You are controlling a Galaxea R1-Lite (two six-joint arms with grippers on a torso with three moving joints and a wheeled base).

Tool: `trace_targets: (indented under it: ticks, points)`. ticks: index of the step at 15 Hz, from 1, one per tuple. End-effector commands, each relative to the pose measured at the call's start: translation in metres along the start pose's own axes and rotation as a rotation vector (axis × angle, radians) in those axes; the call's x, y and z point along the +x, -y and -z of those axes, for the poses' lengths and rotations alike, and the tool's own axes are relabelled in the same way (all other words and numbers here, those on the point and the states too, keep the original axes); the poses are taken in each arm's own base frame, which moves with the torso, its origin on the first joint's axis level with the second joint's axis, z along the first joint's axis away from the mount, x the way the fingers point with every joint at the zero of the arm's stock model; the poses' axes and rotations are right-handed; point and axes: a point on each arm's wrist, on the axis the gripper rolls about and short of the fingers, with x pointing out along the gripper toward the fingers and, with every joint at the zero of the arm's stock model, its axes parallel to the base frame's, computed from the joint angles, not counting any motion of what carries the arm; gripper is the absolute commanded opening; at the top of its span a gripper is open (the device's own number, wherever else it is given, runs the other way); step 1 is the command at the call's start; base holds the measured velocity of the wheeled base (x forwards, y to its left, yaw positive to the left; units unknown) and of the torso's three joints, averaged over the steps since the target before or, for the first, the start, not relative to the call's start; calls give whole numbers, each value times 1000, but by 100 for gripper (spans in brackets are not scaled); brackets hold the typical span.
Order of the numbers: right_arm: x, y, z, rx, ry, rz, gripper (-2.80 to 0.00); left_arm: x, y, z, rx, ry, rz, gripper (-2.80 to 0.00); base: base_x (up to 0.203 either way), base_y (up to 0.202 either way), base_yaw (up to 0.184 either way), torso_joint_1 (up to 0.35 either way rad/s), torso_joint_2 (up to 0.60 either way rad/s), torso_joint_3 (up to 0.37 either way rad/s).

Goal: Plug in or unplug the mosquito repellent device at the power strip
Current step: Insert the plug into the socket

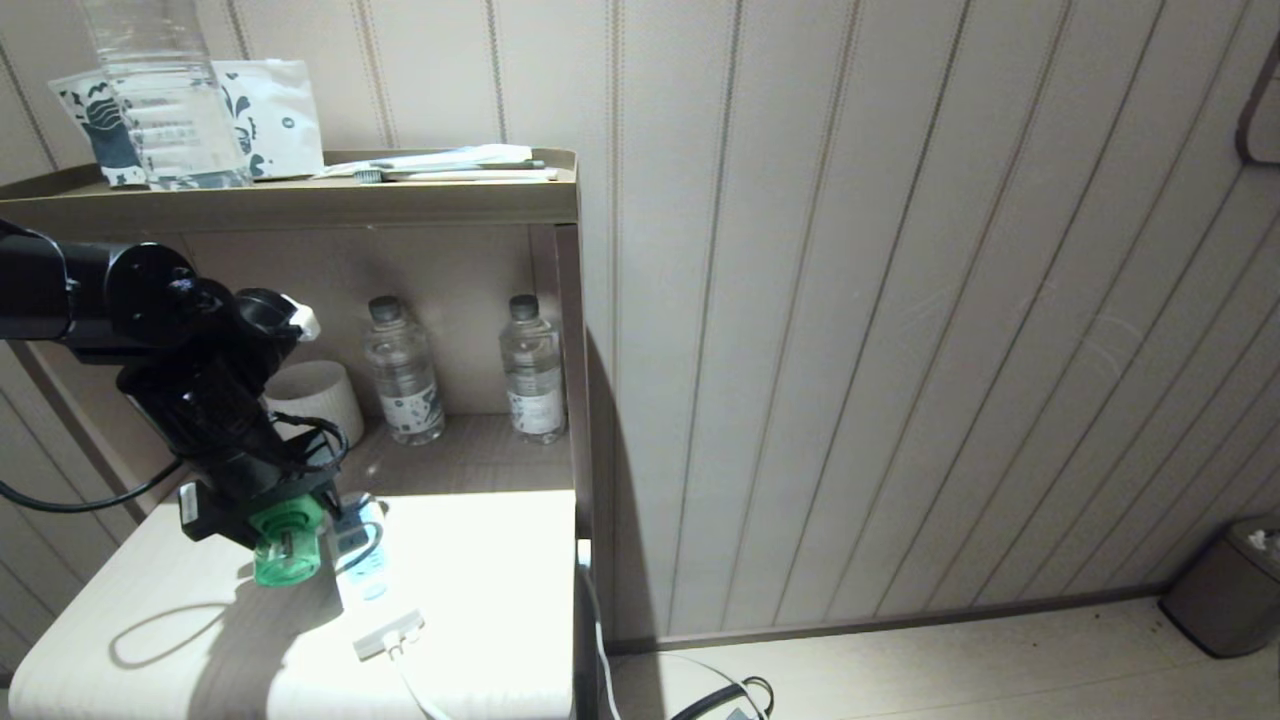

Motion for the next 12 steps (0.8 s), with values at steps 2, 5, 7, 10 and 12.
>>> trace_targets:
  ticks: [2, 5, 7, 10, 12]
  points:
    - [0, 0, 0, -1, -1, -1, -280, 2, 2, -1, -5, 7, 6, -280, 0, 0, 0, 0, 0, 0]
    - [0, 0, 0, -1, -3, -2, -280, 4, 4, -1, -2, -1, 11, -280, 0, 0, 0, 0, 0, 0]
    - [0, 0, 0, -1, -2, -2, -280, 5, 10, 0, 0, -3, 16, -280, 0, 0, 0, 0, 0, 0]
    - [0, 0, 0, -1, -2, -2, -280, 6, 17, 4, 12, 2, 29, -280, 0, 0, 0, 0, 0, 0]
    - [0, 0, 0, -1, -1, -1, -280, 4, 24, 8, 22, 10, 42, -280, 0, 0, 0, 0, 0, 0]
